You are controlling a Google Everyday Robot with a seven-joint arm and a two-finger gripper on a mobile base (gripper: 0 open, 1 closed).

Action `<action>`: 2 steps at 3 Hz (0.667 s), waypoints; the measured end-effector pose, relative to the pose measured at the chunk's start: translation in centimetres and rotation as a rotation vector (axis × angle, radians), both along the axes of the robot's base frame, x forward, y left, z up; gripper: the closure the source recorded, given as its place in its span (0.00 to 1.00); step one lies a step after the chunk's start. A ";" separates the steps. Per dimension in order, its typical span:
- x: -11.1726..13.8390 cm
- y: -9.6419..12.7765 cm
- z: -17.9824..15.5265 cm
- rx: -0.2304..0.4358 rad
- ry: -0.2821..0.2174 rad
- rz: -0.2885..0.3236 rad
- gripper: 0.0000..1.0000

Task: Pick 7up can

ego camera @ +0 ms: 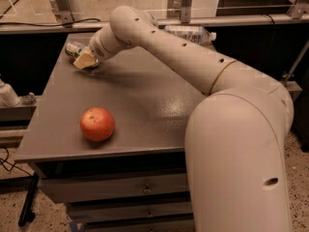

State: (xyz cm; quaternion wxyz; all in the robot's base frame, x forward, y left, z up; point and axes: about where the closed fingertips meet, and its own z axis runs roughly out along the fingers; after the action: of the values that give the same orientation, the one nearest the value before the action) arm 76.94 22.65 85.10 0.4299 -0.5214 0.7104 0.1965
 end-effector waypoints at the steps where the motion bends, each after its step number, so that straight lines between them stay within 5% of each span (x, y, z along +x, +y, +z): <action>1: -1.3 -0.6 1.7 0.003 -0.034 -0.006 0.87; 2: -3.7 -0.2 5.3 -0.012 -0.092 0.014 1.00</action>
Offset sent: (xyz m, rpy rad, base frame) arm -0.0659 -0.0017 0.1106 -0.0274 -0.1786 0.0321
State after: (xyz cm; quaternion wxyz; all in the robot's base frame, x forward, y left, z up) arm 73.29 22.47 90.42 0.4574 -0.5374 0.6875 0.1710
